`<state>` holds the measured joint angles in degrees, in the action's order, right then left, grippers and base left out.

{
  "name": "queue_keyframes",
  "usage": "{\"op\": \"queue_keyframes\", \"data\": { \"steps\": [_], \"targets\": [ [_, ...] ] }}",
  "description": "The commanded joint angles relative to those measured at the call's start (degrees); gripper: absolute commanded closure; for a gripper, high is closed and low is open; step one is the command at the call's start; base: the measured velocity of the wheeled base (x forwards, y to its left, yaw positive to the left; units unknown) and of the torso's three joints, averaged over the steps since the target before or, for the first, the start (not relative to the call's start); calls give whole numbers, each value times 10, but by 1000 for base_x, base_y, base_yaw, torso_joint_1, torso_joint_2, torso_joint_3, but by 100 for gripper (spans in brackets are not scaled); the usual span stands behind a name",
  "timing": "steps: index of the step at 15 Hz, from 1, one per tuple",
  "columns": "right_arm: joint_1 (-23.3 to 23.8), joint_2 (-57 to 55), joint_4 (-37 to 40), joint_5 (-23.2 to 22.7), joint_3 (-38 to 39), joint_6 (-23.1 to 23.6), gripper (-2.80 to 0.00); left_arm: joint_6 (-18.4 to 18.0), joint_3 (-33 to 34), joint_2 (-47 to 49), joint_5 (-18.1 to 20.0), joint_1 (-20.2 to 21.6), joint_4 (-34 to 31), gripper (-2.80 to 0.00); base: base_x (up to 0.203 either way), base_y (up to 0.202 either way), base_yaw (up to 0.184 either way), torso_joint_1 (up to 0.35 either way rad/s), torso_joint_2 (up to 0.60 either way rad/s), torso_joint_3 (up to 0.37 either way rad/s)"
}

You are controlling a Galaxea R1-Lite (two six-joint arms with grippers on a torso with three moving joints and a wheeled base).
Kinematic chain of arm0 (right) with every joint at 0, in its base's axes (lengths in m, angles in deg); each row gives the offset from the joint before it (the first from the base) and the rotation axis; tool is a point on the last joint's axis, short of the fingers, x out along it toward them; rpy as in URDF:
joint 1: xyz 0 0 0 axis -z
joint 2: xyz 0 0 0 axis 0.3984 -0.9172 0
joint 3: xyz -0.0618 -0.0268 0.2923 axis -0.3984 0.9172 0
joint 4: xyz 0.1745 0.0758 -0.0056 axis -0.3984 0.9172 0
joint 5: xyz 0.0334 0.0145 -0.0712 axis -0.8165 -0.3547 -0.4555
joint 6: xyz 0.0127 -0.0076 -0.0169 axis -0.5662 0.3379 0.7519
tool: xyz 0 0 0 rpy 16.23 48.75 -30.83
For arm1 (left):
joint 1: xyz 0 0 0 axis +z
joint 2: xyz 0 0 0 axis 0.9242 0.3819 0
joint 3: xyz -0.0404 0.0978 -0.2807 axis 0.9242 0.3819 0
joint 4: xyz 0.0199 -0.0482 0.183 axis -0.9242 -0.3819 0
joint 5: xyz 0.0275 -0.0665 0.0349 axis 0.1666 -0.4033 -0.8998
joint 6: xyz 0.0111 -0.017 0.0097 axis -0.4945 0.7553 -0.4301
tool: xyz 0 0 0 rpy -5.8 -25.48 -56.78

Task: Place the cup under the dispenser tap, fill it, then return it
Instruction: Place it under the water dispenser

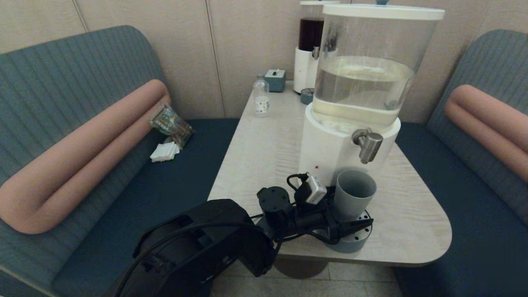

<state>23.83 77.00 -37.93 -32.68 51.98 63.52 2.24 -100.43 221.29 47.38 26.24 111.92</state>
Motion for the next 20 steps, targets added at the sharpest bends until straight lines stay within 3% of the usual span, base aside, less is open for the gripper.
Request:
{"op": "queue_keyframes", "data": {
  "steps": [1,11,20],
  "targets": [
    [0,0,0,0,1,0,0,-3,50,-38,2,2,6,-280,0,0,0,0,0,0],
    [0,0,0,0,1,0,0,-6,171,-121,-8,14,6,-280,0,0,0,0,0,0],
    [0,0,0,0,1,1,0,-22,389,-250,-7,28,6,-280,0,0,0,0,0,0]
  ]
}}
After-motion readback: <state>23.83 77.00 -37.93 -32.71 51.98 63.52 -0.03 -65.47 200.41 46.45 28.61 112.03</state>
